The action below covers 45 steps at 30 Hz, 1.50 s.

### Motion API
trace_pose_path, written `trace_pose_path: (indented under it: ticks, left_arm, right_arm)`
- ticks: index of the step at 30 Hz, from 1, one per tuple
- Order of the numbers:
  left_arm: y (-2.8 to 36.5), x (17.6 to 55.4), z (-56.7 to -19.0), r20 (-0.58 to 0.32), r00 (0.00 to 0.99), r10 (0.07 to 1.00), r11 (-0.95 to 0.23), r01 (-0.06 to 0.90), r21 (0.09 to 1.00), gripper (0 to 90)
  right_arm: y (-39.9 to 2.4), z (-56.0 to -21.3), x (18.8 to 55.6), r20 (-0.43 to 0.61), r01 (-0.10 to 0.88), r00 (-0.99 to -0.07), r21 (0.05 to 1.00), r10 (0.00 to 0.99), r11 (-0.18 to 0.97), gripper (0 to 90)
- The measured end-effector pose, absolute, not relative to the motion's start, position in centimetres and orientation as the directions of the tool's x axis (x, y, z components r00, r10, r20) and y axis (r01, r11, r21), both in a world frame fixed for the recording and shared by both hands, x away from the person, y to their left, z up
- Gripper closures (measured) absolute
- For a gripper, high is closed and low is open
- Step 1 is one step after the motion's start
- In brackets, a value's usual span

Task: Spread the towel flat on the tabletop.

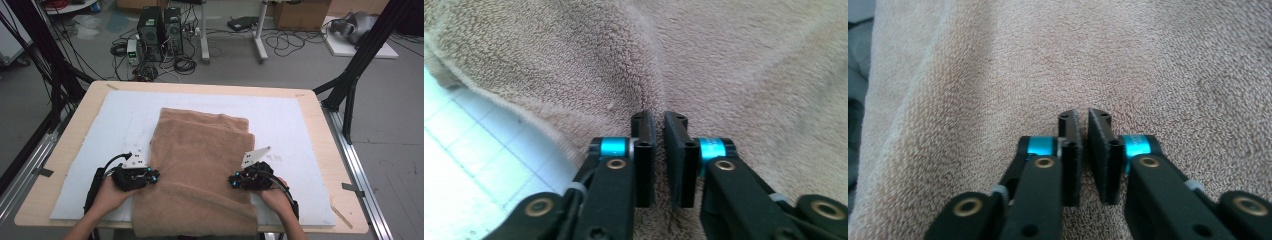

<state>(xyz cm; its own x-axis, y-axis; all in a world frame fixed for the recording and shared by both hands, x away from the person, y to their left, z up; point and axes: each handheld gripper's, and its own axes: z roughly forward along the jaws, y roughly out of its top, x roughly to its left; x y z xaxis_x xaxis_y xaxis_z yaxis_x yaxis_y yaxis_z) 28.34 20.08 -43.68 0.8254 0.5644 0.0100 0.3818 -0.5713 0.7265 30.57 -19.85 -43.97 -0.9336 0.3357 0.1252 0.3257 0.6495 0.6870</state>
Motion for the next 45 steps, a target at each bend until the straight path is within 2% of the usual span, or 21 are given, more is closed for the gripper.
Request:
trace_pose_path:
  ticks: [9,12,15,17,20,23,25,26,29,31,38,45]
  left_arm:
    - [21.7,23.4,-42.5,0.014,0.848,0.529,-0.532,0.319,0.784,84.4]
    - [22.2,22.5,-41.5,-0.001,0.851,0.525,-0.500,0.310,0.809,75.5]
    - [21.9,23.6,-40.9,0.005,0.847,0.532,-0.492,0.305,0.815,69.0]
    - [21.5,24.9,-41.1,0.018,0.839,0.543,-0.495,0.303,0.814,67.3]
    - [20.8,26.9,-42.1,0.025,0.820,0.572,-0.509,0.331,0.795,63.3]
    - [20.1,28.7,-43.4,0.032,0.805,0.593,-0.539,0.367,0.758,59.1]
    - [19.8,29.3,-44.2,0.014,0.806,0.591,-0.551,0.391,0.737,58.5]
    - [19.9,29.4,-44.4,0.010,0.809,0.588,-0.539,0.382,0.750,59.4]
    - [20.1,29.3,-44.5,-0.017,0.814,0.580,-0.518,0.385,0.764,74.4]
    - [20.0,29.1,-44.5,-0.012,0.818,0.575,-0.525,0.379,0.762,83.1]
    - [20.9,27.2,-43.8,-0.009,0.822,0.570,-0.518,0.367,0.772,84.9]
    - [21.8,23.3,-42.9,-0.006,0.854,0.520,-0.523,0.324,0.788,84.8]
  right_arm:
    - [-19.6,-42.3,26.7,0.140,0.261,-0.962,0.715,0.234,0.648,89.3]
    - [-20.2,-41.0,25.5,0.146,0.255,-0.963,0.765,0.227,0.591,81.9]
    - [-20.4,-40.4,26.5,0.090,0.254,-0.955,0.738,0.283,0.625,78.4]
    - [-20.3,-40.8,27.8,0.083,0.271,-0.946,0.732,0.312,0.626,72.2]
    - [-19.8,-41.7,29.7,0.090,0.300,-0.935,0.717,0.343,0.630,67.6]
    - [-19.1,-42.6,31.1,0.084,0.320,-0.926,0.690,0.368,0.649,66.3]
    - [-18.8,-43.3,31.6,0.082,0.330,-0.924,0.661,0.373,0.674,69.4]
    - [-18.7,-43.7,31.6,0.089,0.336,-0.923,0.659,0.373,0.673,72.4]
    - [-19.0,-44.0,31.7,0.107,0.347,-0.918,0.682,0.381,0.644,83.4]
    - [-19.1,-44.1,31.8,0.122,0.348,-0.921,0.688,0.371,0.637,85.5]
    - [-19.1,-43.6,30.6,0.127,0.323,-0.935,0.692,0.332,0.645,86.3]
    - [-18.9,-42.5,26.6,0.119,0.264,-0.960,0.697,0.255,0.667,85.9]
